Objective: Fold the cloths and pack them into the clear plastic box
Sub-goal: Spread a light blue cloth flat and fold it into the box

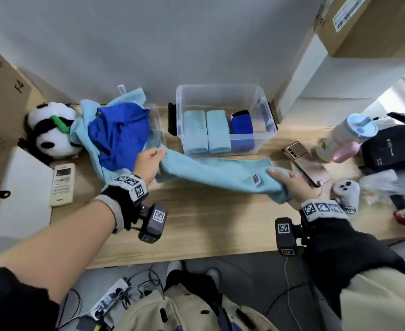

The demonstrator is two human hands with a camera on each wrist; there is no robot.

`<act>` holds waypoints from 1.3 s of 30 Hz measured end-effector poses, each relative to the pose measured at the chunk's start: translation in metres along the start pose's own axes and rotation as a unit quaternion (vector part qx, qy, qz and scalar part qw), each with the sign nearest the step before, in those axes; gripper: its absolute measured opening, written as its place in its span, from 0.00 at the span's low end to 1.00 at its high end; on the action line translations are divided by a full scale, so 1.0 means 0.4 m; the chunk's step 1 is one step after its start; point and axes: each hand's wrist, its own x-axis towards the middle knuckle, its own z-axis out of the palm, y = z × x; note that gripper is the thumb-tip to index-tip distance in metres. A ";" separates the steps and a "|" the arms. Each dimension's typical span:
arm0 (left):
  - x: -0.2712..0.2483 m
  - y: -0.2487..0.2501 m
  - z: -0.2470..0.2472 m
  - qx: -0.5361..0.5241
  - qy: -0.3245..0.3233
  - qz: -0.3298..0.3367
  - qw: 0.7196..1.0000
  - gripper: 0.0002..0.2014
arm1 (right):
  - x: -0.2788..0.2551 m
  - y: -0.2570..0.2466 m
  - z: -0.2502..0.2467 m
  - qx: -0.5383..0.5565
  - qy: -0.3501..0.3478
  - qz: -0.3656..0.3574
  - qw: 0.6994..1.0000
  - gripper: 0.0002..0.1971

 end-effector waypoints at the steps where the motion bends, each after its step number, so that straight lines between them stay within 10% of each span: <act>1: -0.010 -0.040 0.005 0.029 -0.013 -0.015 0.999 0.08 | 0.004 0.044 0.001 -0.005 0.006 0.037 0.999 0.35; 4: -0.042 -0.125 0.010 0.071 -0.060 -0.038 0.995 0.10 | 0.009 0.156 -0.012 -0.003 0.032 0.123 0.992 0.10; 12: -0.044 -0.277 0.001 0.121 -0.101 -0.134 0.978 0.13 | -0.003 0.275 -0.039 0.054 0.052 0.193 0.978 0.26; 18: -0.040 -0.254 0.026 0.101 -0.073 -0.154 0.980 0.15 | 0.024 0.298 -0.050 0.000 0.111 0.209 0.972 0.17; 32: 0.098 -0.146 0.088 0.089 0.045 -0.062 0.993 0.12 | 0.124 0.185 -0.030 -0.094 0.213 0.021 0.972 0.08; 39: 0.149 -0.166 0.121 0.090 -0.005 -0.151 0.984 0.15 | 0.199 0.176 -0.019 -0.151 0.190 0.016 0.970 0.08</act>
